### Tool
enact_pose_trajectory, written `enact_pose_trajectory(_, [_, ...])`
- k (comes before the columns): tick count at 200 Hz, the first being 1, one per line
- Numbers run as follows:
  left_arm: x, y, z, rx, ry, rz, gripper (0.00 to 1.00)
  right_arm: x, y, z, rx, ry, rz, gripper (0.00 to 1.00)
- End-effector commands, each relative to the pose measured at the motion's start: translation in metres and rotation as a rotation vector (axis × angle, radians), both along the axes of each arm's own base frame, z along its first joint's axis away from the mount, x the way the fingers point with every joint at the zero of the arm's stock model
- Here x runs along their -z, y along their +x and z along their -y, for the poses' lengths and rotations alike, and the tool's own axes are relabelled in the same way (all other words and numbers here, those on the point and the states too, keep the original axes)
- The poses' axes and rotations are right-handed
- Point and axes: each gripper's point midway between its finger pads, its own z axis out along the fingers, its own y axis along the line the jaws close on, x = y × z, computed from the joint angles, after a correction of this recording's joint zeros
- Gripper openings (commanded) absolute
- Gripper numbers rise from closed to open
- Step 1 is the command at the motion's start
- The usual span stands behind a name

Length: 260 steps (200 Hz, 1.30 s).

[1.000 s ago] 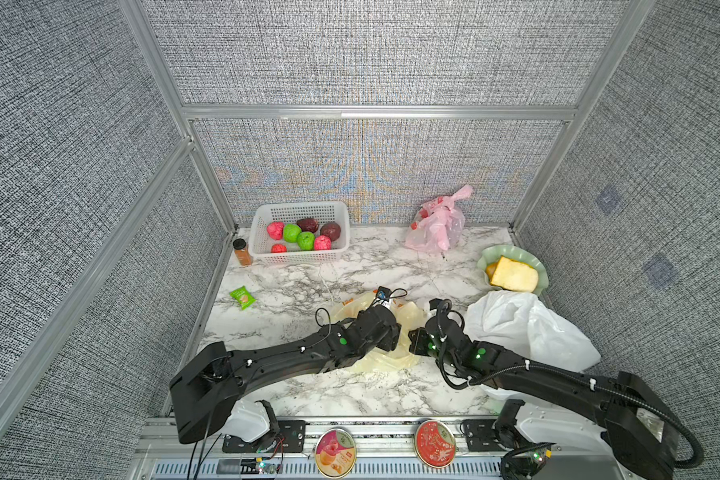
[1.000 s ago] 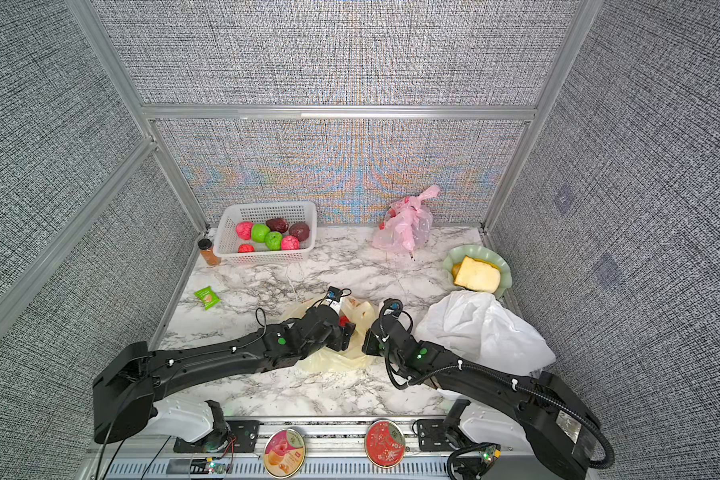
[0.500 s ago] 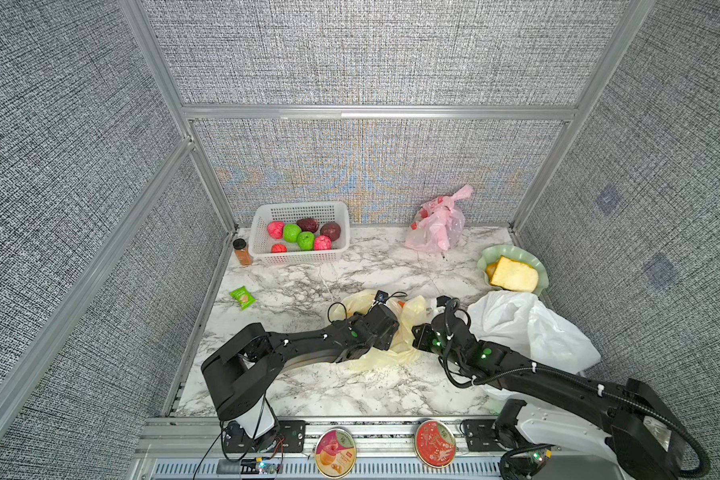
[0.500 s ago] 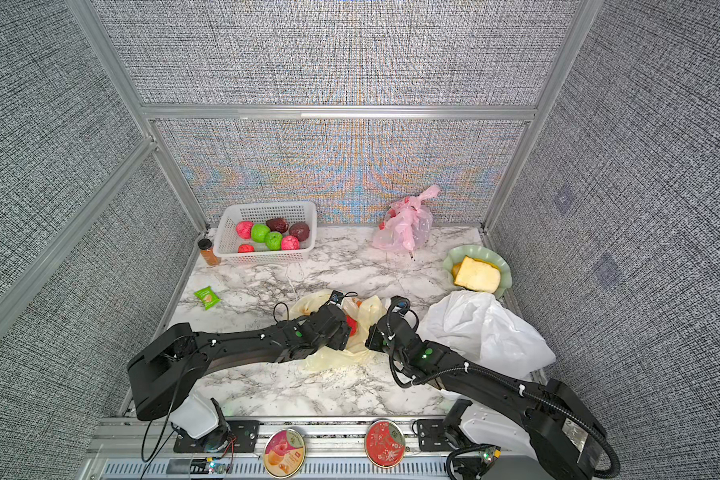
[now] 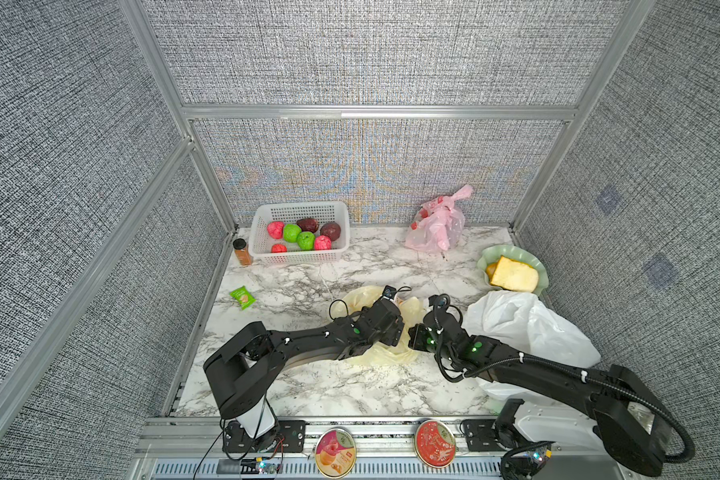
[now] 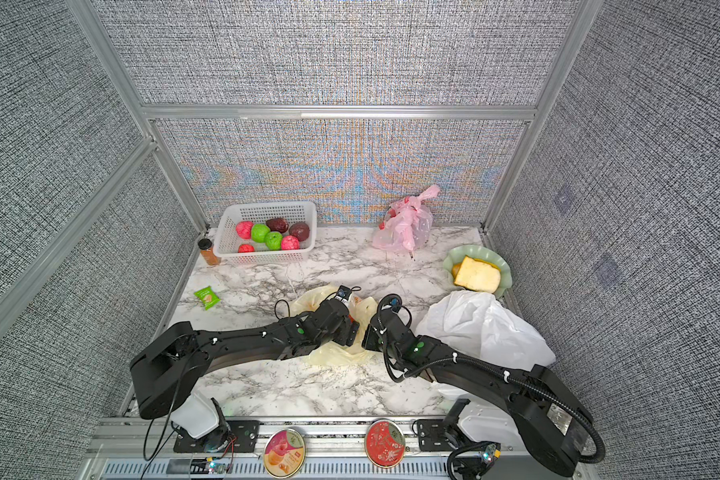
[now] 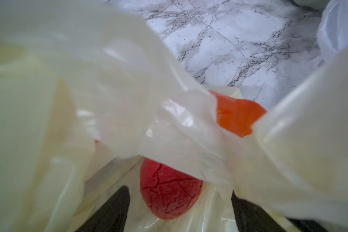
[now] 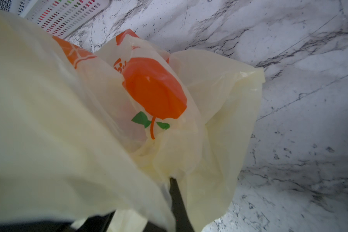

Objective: Untie the knot of a plastic bag & take out the apple
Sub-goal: Pick up the apple from the plastic bag.

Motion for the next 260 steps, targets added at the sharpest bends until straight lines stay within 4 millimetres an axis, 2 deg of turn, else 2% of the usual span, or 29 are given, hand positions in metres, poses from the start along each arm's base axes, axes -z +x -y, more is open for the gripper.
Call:
enact_pose_trajectory(1, [0.005, 0.007, 0.005, -0.017, -0.021, 0.0, 0.82, -0.005, 0.003, 0.003, 0.022, 0.006, 0.022, 0.0])
enact_pose_trajectory(45, [0.038, 0.016, 0.005, -0.034, 0.0, -0.06, 0.81, -0.008, 0.003, 0.007, 0.035, 0.008, 0.037, 0.0])
enact_pose_trajectory(64, [0.044, 0.016, 0.004, -0.032, 0.018, -0.071, 0.79, -0.007, 0.002, 0.009, 0.039, 0.006, 0.037, 0.0])
enact_pose_trajectory(90, [0.032, 0.015, 0.0, -0.037, 0.004, -0.049, 0.74, -0.007, 0.003, 0.013, 0.052, -0.004, 0.043, 0.0])
enact_pose_trajectory(130, [-0.001, 0.01, -0.011, -0.032, -0.025, -0.005, 0.67, -0.011, 0.007, 0.013, 0.055, -0.015, 0.066, 0.0])
enact_pose_trajectory(197, [-0.046, -0.009, -0.034, -0.005, -0.069, 0.032, 0.66, -0.017, 0.018, 0.005, 0.04, -0.007, 0.064, 0.0])
enact_pose_trajectory(226, [-0.042, -0.011, -0.027, 0.037, -0.104, 0.044, 0.68, -0.021, 0.021, -0.001, 0.019, -0.008, 0.06, 0.0])
enact_pose_trajectory(260, [-0.019, 0.001, -0.011, -0.026, -0.032, -0.068, 0.77, -0.019, 0.018, -0.004, 0.013, 0.005, 0.037, 0.0])
